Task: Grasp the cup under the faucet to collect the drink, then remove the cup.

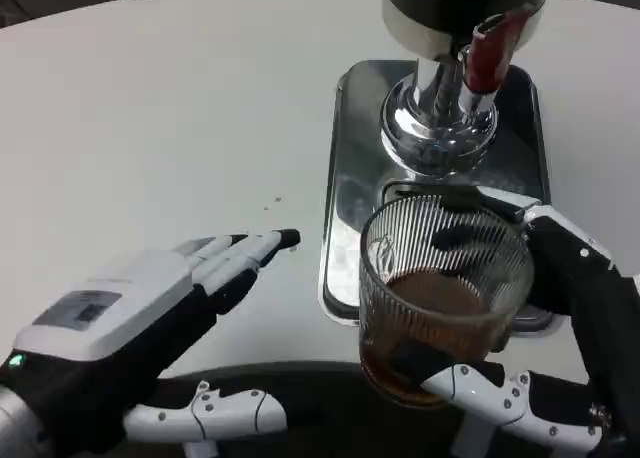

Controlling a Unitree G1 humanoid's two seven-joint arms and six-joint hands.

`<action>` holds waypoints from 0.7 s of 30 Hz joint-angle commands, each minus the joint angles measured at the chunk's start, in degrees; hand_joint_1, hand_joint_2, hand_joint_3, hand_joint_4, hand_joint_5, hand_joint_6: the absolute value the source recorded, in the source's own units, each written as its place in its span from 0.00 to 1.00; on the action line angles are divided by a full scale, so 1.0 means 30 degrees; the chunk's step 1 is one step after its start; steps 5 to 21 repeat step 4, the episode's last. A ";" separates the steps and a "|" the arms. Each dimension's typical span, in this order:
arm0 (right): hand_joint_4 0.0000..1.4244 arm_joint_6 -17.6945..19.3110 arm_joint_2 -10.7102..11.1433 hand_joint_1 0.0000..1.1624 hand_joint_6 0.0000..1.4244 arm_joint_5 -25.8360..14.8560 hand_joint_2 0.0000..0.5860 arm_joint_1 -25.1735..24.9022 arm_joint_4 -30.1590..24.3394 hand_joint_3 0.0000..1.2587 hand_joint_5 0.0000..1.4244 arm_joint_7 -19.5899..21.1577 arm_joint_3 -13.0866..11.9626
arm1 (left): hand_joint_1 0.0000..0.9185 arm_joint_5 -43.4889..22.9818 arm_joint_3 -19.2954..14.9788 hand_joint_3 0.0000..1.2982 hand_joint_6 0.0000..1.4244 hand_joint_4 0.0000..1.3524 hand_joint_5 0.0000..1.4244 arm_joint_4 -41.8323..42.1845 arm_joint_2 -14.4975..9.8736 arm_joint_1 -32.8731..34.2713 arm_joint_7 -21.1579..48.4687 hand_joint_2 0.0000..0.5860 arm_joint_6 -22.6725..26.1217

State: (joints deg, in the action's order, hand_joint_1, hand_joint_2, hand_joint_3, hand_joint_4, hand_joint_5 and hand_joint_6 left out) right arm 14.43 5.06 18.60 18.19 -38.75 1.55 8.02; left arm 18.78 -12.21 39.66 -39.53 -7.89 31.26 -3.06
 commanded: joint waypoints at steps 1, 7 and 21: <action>0.69 0.0778 -0.0088 0.74 0.77 -0.0196 0.29 -0.0046 -0.0492 0.68 0.85 0.0028 0.0160 | 0.00 -0.0062 -0.0070 0.00 0.00 0.00 0.00 0.0094 -0.0222 -0.0357 0.0276 0.15 -0.0055; 0.69 0.0795 -0.0076 0.74 0.77 -0.0154 0.29 -0.0026 -0.0487 0.68 0.85 0.0038 0.0160 | 0.00 -0.0082 -0.0056 0.00 0.00 0.00 0.00 0.0074 -0.0246 -0.0341 0.0294 0.15 -0.0067; 0.69 0.0795 -0.0076 0.74 0.77 -0.0154 0.29 -0.0026 -0.0487 0.68 0.85 0.0038 0.0160 | 0.00 -0.0082 -0.0056 0.00 0.00 0.00 0.00 0.0074 -0.0246 -0.0341 0.0294 0.15 -0.0067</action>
